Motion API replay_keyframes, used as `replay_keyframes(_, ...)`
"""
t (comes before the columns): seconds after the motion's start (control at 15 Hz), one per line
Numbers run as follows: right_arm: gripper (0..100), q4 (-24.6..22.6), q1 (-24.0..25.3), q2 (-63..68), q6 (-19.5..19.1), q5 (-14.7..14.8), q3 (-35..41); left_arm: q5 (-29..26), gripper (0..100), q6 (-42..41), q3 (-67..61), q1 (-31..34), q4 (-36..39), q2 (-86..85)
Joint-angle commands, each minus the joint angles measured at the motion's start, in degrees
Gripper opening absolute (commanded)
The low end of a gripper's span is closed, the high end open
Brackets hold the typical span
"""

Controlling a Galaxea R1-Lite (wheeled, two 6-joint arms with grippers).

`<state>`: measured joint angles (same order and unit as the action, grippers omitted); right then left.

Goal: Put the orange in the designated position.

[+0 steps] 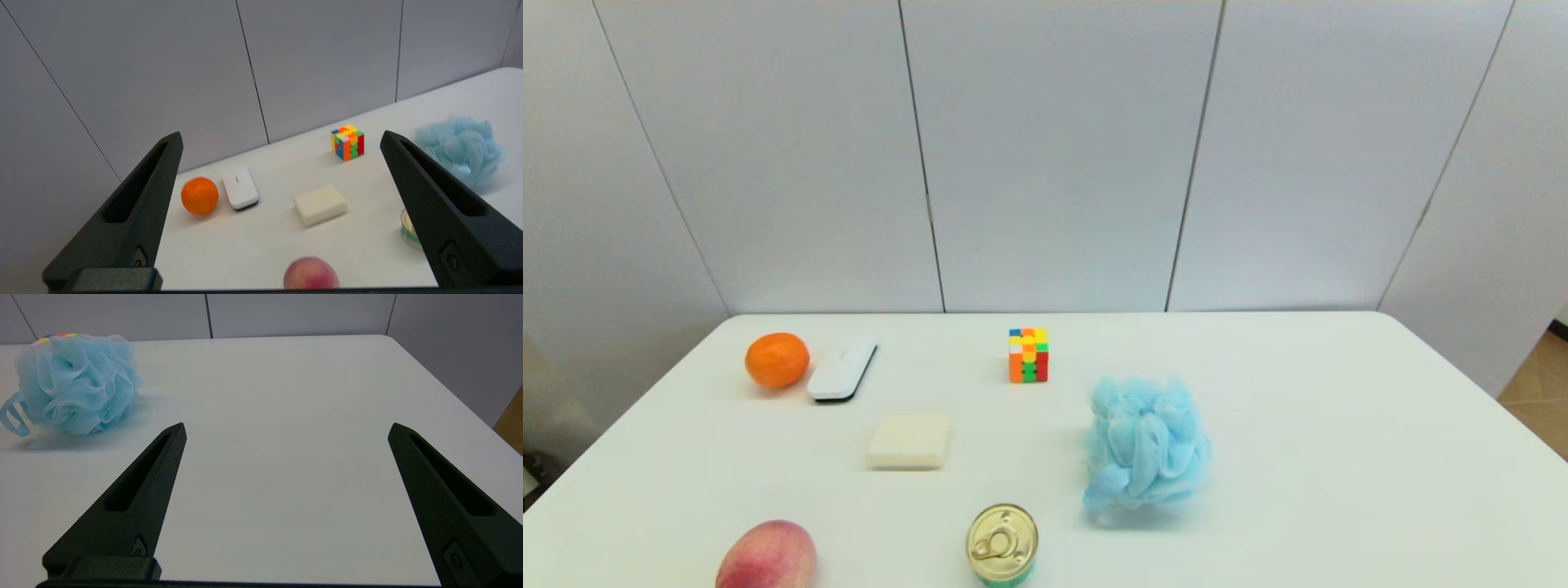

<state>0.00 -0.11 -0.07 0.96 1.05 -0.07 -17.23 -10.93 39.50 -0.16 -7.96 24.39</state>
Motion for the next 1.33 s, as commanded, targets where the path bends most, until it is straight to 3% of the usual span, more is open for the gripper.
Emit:
replay_keyframes(0.07,100,0.0,-0.1,0.0,0.0,0.0,0.0,1.8,100,-0.1,-9.3,-2.4,0.1,-9.5)
replay_keyframes(0.67,100,0.0,0.0,0.0,0.0,0.0,0.0,2.4,100,-0.1,-30.4,-0.4,0.8,-24.5)
replay_keyframes(0.87,100,0.0,-0.1,0.0,0.0,0.0,0.0,2.6,100,0.0,-34.8,-0.4,4.5,-24.5)
replay_keyframes(1.13,100,0.0,0.0,0.0,0.0,0.0,0.0,14.6,100,0.7,-39.5,-0.4,11.6,-24.5)
replay_keyframes(1.33,100,0.0,0.0,0.0,0.0,0.0,0.1,14.7,100,0.7,-39.5,-0.4,8.0,-24.5)
